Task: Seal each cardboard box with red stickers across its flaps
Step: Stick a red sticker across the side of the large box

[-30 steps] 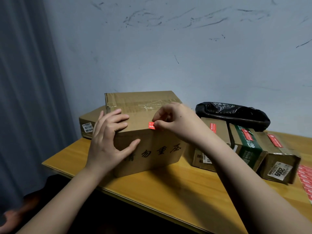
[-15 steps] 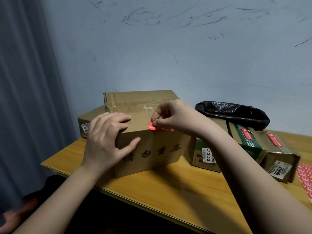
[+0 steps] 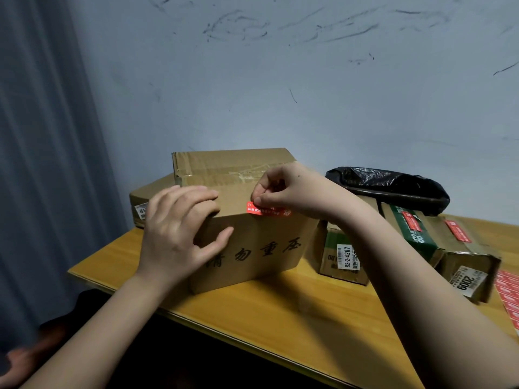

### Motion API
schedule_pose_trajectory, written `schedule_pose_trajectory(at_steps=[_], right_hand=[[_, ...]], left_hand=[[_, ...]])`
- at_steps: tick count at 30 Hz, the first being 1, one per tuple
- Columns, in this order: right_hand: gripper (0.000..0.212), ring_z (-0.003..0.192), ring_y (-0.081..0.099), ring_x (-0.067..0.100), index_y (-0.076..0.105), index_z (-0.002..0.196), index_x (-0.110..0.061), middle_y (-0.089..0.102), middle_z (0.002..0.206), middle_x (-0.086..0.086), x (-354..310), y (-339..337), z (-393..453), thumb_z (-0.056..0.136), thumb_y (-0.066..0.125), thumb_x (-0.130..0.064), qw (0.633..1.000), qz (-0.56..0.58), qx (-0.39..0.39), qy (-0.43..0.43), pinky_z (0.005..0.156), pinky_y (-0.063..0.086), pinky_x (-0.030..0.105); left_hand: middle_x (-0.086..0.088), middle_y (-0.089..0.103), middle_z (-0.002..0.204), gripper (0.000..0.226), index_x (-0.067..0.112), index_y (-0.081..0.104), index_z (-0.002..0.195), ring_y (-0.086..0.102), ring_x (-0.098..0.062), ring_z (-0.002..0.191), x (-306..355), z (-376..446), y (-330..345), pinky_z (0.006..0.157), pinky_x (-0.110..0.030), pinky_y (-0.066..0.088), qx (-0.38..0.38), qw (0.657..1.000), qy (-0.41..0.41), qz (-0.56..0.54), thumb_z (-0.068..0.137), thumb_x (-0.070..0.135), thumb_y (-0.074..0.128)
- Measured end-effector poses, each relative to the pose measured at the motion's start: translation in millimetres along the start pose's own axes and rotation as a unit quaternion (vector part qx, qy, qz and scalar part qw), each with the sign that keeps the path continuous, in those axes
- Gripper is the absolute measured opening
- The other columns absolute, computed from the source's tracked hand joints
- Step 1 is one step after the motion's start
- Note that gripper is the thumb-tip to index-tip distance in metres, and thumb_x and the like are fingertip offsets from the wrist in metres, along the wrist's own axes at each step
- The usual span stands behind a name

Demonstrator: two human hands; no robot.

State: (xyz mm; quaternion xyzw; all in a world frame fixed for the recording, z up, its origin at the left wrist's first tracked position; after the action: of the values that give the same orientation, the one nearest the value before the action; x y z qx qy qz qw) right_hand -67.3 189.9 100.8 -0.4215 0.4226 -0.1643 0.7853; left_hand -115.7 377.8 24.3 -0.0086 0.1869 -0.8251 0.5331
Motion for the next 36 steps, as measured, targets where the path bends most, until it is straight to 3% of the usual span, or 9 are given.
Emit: schedule_pose_trajectory(at_steps=[4, 7, 10, 14, 18, 23, 28, 36], right_hand=[[0.007, 0.072, 0.059, -0.003, 0.073, 0.089, -0.018, 0.068, 0.081, -0.012, 9, -1, -2, 0.090, 0.066, -0.021, 0.999, 0.045, 0.013, -0.004, 0.062, 0.047, 0.011], [0.009, 0.074, 0.063, -0.005, 0.072, 0.093, -0.011, 0.070, 0.085, -0.010, 17, -6, -10, 0.090, 0.065, -0.015, 0.996, 0.070, 0.051, -0.011, 0.068, 0.050, 0.011], [0.008, 0.077, 0.065, -0.003, 0.071, 0.090, -0.015, 0.072, 0.086, -0.007, 32, -9, -21, 0.090, 0.064, -0.013, 0.991, 0.078, 0.110, -0.009, 0.074, 0.050, 0.015], [0.013, 0.092, 0.054, 0.004, 0.071, 0.087, -0.030, 0.063, 0.092, -0.011, 57, -5, -42, 0.088, 0.065, -0.018, 0.969, -0.008, 0.246, -0.014, 0.082, 0.042, 0.025], [0.018, 0.106, 0.052, 0.015, 0.070, 0.104, -0.024, 0.061, 0.105, -0.005, 65, 18, -57, 0.090, 0.060, -0.021, 0.944, -0.095, 0.307, -0.076, 0.088, 0.043, 0.037], [0.027, 0.108, 0.053, 0.016, 0.067, 0.111, -0.020, 0.061, 0.111, -0.003, 67, 34, -62, 0.088, 0.055, -0.028, 0.912, -0.133, 0.378, -0.086, 0.085, 0.031, 0.024], [0.039, 0.112, 0.052, 0.017, 0.065, 0.116, -0.017, 0.061, 0.117, 0.002, 70, 40, -53, 0.082, 0.065, -0.037, 0.890, -0.201, 0.396, -0.101, 0.089, 0.034, 0.034], [0.037, 0.097, 0.055, 0.021, 0.068, 0.101, -0.014, 0.065, 0.103, 0.005, 80, 35, -34, 0.085, 0.066, -0.047, 0.864, -0.220, 0.426, -0.157, 0.083, 0.037, 0.037]], left_hand=[[-0.010, 0.068, 0.107, 0.033, 0.020, 0.068, 0.113, 0.058, -0.027, 0.106, 3, 3, -3, 0.095, -0.044, 0.038, -0.014, 0.998, 0.027, 0.062, 0.086, 0.039, 0.064], [-0.007, 0.069, 0.104, 0.030, 0.016, 0.074, 0.107, 0.060, -0.025, 0.102, 8, 9, -6, 0.094, -0.043, 0.039, -0.019, 0.995, 0.035, 0.092, 0.087, 0.036, 0.064], [-0.003, 0.071, 0.106, 0.026, 0.013, 0.074, 0.102, 0.065, -0.024, 0.100, 15, 15, -8, 0.092, -0.040, 0.041, -0.029, 0.992, 0.039, 0.120, 0.088, 0.033, 0.063], [-0.004, 0.070, 0.112, 0.027, 0.008, 0.071, 0.100, 0.066, -0.024, 0.102, 22, 16, -5, 0.092, -0.039, 0.041, -0.043, 0.991, 0.038, 0.125, 0.088, 0.031, 0.062], [-0.007, 0.069, 0.114, 0.030, 0.008, 0.068, 0.104, 0.064, -0.027, 0.105, 24, 15, 0, 0.092, -0.040, 0.041, -0.064, 0.988, 0.016, 0.137, 0.088, 0.032, 0.061], [-0.007, 0.066, 0.117, 0.037, 0.012, 0.065, 0.115, 0.060, -0.028, 0.109, 28, 13, 7, 0.092, -0.044, 0.040, -0.080, 0.983, -0.003, 0.165, 0.086, 0.034, 0.061], [-0.007, 0.064, 0.118, 0.039, 0.013, 0.064, 0.117, 0.056, -0.028, 0.111, 26, 11, 11, 0.093, -0.045, 0.039, -0.074, 0.984, -0.020, 0.161, 0.085, 0.035, 0.061], [-0.006, 0.064, 0.119, 0.039, 0.014, 0.063, 0.117, 0.053, -0.026, 0.113, 26, 9, 16, 0.096, -0.047, 0.036, -0.057, 0.986, -0.045, 0.151, 0.086, 0.037, 0.059]])
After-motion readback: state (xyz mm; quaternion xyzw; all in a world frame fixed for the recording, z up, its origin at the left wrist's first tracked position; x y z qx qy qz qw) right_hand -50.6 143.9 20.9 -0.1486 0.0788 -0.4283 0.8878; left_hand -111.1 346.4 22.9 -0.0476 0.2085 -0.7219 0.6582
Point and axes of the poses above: each hand's wrist, its own z-axis towards the middle knuckle, its own y-axis out of the palm, x = y × z, the point moved 3 cm from there along z, towards the middle knuckle
